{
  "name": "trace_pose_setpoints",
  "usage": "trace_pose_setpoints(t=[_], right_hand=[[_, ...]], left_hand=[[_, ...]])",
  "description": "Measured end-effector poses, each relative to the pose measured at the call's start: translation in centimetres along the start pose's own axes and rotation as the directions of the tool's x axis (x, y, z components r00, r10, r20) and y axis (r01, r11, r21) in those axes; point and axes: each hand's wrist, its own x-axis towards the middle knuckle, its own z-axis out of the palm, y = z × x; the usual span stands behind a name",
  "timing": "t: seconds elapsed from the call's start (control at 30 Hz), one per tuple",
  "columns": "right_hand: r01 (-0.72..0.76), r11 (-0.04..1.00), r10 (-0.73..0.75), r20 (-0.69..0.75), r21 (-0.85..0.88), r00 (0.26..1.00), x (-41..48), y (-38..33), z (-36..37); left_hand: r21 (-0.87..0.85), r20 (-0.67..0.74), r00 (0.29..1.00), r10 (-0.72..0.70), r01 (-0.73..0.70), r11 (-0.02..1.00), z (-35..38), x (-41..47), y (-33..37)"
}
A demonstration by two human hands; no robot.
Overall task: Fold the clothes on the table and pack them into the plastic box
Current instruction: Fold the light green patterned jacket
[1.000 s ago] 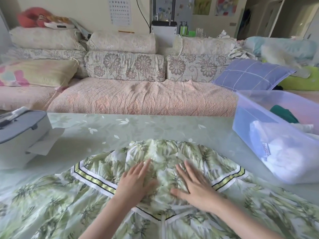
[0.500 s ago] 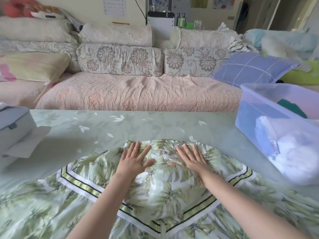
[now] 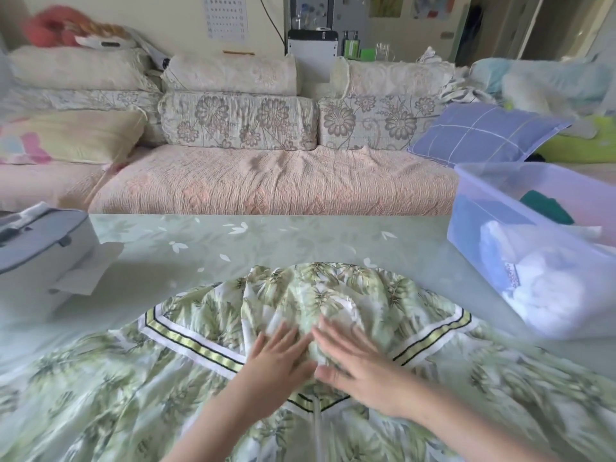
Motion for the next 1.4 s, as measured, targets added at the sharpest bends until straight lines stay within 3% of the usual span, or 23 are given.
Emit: trace_pose_setpoints(t=[0.13,0.4,0.57,0.67,0.9,1.0,1.13,1.23,1.3,1.4], right_hand=[[0.024,0.982,-0.011,0.073,-0.186,0.997,-0.5,0.1,3.2],[-0.031,0.985,0.037,0.031,-0.172,0.999,0.5,0.7,4.2],[-0.035,0.999,0.035,-0.022,0.022,0.999,-1.6,0.2,3.0],[-0.049,0.990,0.066,-0.125,0.130,0.990,-4.6,1.3,2.6],[-0.129,0.869,0.300,-0.301,0.478,0.905,-14.2,7.8,2.0],[-0.178,0.818,0.439,-0.393,0.547,0.808,-18.3,11.6,1.9],[-0.358,0.717,0.680,-0.486,0.599,0.549,-25.1,16.8,1.7],[-0.595,0.575,0.813,-0.476,0.562,0.336,-30.0,20.2,2.0],[-0.769,0.445,0.866,-0.437,0.458,0.241,-32.6,21.8,2.7],[-0.862,0.273,0.919,-0.379,0.426,0.104,-35.0,23.2,4.5]], left_hand=[[0.035,-0.006,0.998,-0.057,0.057,0.998,2.3,-0.9,-0.8],[0.135,0.045,0.994,-0.099,0.092,0.987,1.6,-0.9,0.1],[0.282,0.036,0.985,-0.168,0.151,0.947,0.1,-1.8,1.9],[0.075,-0.104,0.982,-0.160,0.169,0.983,-0.7,-2.0,5.2],[-0.042,-0.181,0.976,0.121,-0.131,0.991,-0.2,-2.0,14.5],[-0.073,-0.110,0.978,0.177,-0.186,0.980,1.3,-1.8,18.3],[-0.097,-0.006,0.962,0.272,-0.271,0.958,3.9,-1.3,23.7],[-0.128,0.029,0.949,0.314,-0.308,0.943,5.3,-0.5,27.3],[-0.135,0.044,0.935,0.352,-0.344,0.929,5.9,-0.1,29.4],[-0.119,0.086,0.915,0.394,-0.383,0.916,6.9,0.0,31.8]])
